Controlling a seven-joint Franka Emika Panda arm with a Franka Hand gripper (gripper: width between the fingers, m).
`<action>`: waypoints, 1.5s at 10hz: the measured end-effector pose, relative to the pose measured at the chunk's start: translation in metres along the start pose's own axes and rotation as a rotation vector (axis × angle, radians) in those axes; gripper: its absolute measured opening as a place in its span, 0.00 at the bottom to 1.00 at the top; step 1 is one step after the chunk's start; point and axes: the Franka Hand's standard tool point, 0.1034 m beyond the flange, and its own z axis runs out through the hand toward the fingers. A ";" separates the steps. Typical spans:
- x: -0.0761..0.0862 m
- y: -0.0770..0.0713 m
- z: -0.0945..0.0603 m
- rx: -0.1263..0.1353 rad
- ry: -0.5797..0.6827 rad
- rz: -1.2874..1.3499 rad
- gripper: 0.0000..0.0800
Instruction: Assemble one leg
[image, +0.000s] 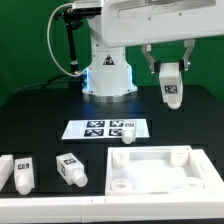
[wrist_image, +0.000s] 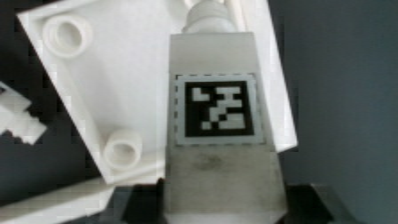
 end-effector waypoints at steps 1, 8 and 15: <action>0.002 -0.004 0.002 0.018 0.072 0.007 0.36; 0.020 -0.046 0.046 0.080 0.504 -0.198 0.36; 0.039 -0.038 0.064 -0.007 0.483 -0.345 0.36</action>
Offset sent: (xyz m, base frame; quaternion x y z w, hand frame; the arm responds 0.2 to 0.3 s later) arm 0.0573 -0.0053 -0.0049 -0.0255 0.2272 -0.1216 0.9659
